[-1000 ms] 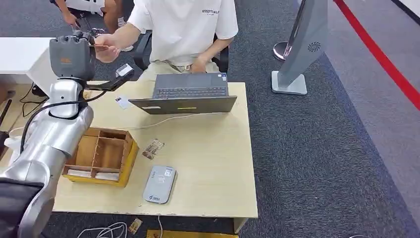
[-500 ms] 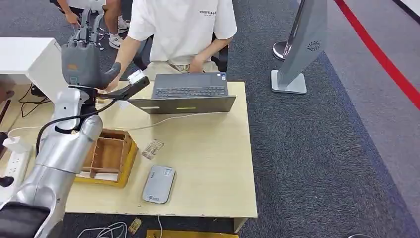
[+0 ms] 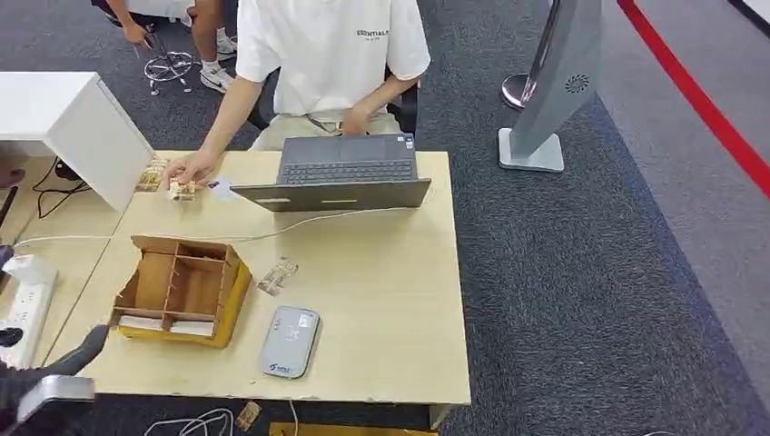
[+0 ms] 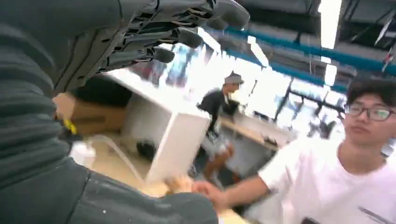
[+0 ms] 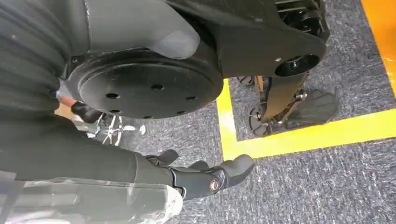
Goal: Pass the card to the sensor for recognition and then transmit it.
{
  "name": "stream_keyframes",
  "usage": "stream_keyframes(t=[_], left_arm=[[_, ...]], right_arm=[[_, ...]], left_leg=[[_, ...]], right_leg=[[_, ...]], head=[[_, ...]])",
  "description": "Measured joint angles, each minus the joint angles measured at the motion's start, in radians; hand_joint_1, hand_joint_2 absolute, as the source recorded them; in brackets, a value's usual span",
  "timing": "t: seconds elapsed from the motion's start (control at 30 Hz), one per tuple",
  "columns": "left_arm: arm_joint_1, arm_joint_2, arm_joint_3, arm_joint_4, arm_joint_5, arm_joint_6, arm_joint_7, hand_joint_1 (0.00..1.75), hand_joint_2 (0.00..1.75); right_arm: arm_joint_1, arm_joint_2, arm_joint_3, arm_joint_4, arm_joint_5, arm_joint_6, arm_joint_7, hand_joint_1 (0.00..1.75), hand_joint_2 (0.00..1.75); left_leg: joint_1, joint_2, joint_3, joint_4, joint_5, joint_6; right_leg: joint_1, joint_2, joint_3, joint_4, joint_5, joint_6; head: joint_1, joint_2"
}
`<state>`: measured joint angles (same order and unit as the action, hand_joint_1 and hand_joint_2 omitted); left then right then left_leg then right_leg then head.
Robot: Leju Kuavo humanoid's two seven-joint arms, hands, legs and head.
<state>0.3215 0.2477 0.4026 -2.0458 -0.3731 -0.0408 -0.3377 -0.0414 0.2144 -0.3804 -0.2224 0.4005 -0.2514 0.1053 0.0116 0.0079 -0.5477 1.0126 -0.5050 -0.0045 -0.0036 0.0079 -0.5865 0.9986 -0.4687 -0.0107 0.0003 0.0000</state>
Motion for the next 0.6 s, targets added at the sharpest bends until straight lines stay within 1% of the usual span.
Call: stream_keyframes(t=[0.03,0.07,0.1,0.13,0.17,0.2,0.23,0.27,0.3,0.33,0.37,0.4,0.43,0.47,0.5,0.57,0.6], left_arm=[[-0.044,-0.037,0.156,0.029,0.064,-0.164,-0.021,0.00,1.75],[-0.087,-0.059,0.288,0.083,0.090,-0.303,-0.042,0.00,1.75],[-0.135,-0.076,0.424,0.148,0.105,-0.385,-0.033,0.00,1.75],[-0.186,-0.082,0.529,0.228,0.121,-0.406,-0.030,0.00,1.75],[-0.227,-0.082,0.621,0.327,0.145,-0.373,-0.030,0.00,1.75],[-0.258,-0.074,0.701,0.436,0.188,-0.296,-0.021,0.00,1.75],[-0.291,-0.063,0.782,0.577,0.262,-0.181,-0.006,0.00,1.75],[-0.315,-0.051,0.839,0.695,0.327,-0.102,0.000,0.00,1.75],[-0.331,-0.045,0.898,0.829,0.416,-0.026,0.007,0.00,1.75],[-0.341,-0.044,0.942,0.950,0.491,0.020,0.012,0.00,1.75],[-0.341,-0.050,0.969,1.041,0.535,0.061,0.013,0.00,1.75],[-0.341,-0.059,0.989,1.129,0.549,0.102,0.027,0.00,1.75],[-0.344,-0.069,1.009,1.222,0.551,0.159,0.040,0.00,1.75],[-0.344,-0.083,1.023,1.287,0.547,0.202,0.047,0.00,1.75],[-0.346,-0.105,1.033,1.354,0.526,0.259,0.069,0.00,1.75],[-0.357,-0.137,1.036,1.463,0.483,0.358,0.136,0.00,1.75],[-0.366,-0.164,1.036,1.517,0.458,0.400,0.178,0.00,1.75]], right_arm=[[0.000,0.001,-0.004,-0.002,0.008,0.000,0.001,0.00,1.75],[0.001,0.003,-0.008,-0.005,0.017,0.000,0.003,0.00,1.75],[0.003,0.005,-0.013,-0.009,0.028,0.000,0.003,0.00,1.75],[0.005,0.009,-0.020,-0.016,0.043,0.000,0.003,0.00,1.75],[0.009,0.013,-0.024,-0.024,0.058,0.000,0.007,0.00,1.75],[0.012,0.018,-0.026,-0.034,0.075,0.001,0.010,0.00,1.75],[0.017,0.021,-0.029,-0.047,0.097,0.003,0.012,0.00,1.75],[0.022,0.024,-0.033,-0.058,0.114,0.005,0.014,0.00,1.75],[0.027,0.025,-0.040,-0.069,0.140,0.011,0.018,0.00,1.75],[0.043,0.025,-0.046,-0.075,0.161,0.017,0.021,0.00,1.75],[0.060,0.024,-0.051,-0.085,0.177,0.022,0.021,0.00,1.75],[0.075,0.024,-0.054,-0.093,0.190,0.029,0.020,0.00,1.75],[0.089,0.024,-0.055,-0.099,0.202,0.037,0.017,0.00,1.75],[0.100,0.023,-0.055,-0.105,0.211,0.041,0.014,0.00,1.75],[0.108,0.022,-0.056,-0.111,0.221,0.048,0.008,0.00,1.75],[0.121,0.021,-0.057,-0.125,0.243,0.059,0.003,0.00,1.75],[0.128,0.020,-0.057,-0.134,0.260,0.070,0.002,0.00,1.75]], left_leg=[[0.000,0.000,0.000,0.000,0.000,0.000],[0.001,0.004,0.002,0.000,-0.001,-0.001],[0.001,0.007,0.003,-0.001,0.000,-0.001],[0.001,0.009,0.004,-0.002,0.000,-0.002],[0.001,0.011,0.006,-0.003,0.000,-0.002],[0.000,0.012,0.008,-0.004,0.000,-0.004],[0.000,0.013,0.010,-0.005,0.001,-0.005],[0.000,0.013,0.012,-0.006,0.001,-0.006],[0.000,0.011,0.013,-0.006,0.000,-0.006],[0.000,0.007,0.014,-0.006,0.000,-0.006],[0.000,0.001,0.013,-0.006,0.000,-0.006],[0.000,-0.004,0.012,-0.005,0.000,-0.006],[0.000,-0.006,0.011,-0.005,0.000,-0.006],[0.000,-0.007,0.010,-0.004,-0.001,-0.005],[-0.001,-0.007,0.010,-0.004,-0.002,-0.004],[-0.002,-0.007,0.010,-0.004,-0.003,-0.003],[-0.002,-0.007,0.010,-0.003,-0.004,-0.001]], right_leg=[[0.000,0.000,0.003,0.000,0.001,-0.001],[0.000,0.001,0.002,0.000,0.003,-0.004],[0.000,0.003,0.002,0.000,0.003,-0.005],[0.001,0.004,0.003,0.001,0.004,-0.005],[0.001,0.005,0.003,0.001,0.004,-0.007],[0.000,0.008,0.003,0.001,0.005,-0.007],[0.000,0.009,0.004,0.002,0.004,-0.008],[0.000,0.009,0.005,0.002,0.004,-0.008],[0.000,0.009,0.007,0.002,0.003,-0.009],[0.000,0.006,0.009,0.002,-0.001,-0.008],[0.000,0.002,0.010,0.002,-0.002,-0.007],[0.000,-0.004,0.011,0.001,-0.003,-0.008],[0.000,-0.007,0.012,0.001,-0.004,-0.006],[0.000,-0.007,0.012,0.001,-0.004,-0.006],[-0.001,-0.007,0.012,0.000,-0.004,-0.006],[-0.002,-0.008,0.012,0.000,-0.004,-0.005],[-0.002,-0.008,0.013,0.000,-0.004,-0.004]], head=[[0.006,0.000],[0.007,0.000],[0.003,0.000],[0.004,0.000],[0.004,0.000],[0.003,0.000],[0.000,0.000],[-0.002,0.000],[-0.006,0.000],[-0.008,0.000],[-0.009,0.000],[-0.007,0.000],[-0.006,0.000],[-0.006,0.000],[-0.006,0.000],[-0.006,0.000],[-0.006,0.000]])
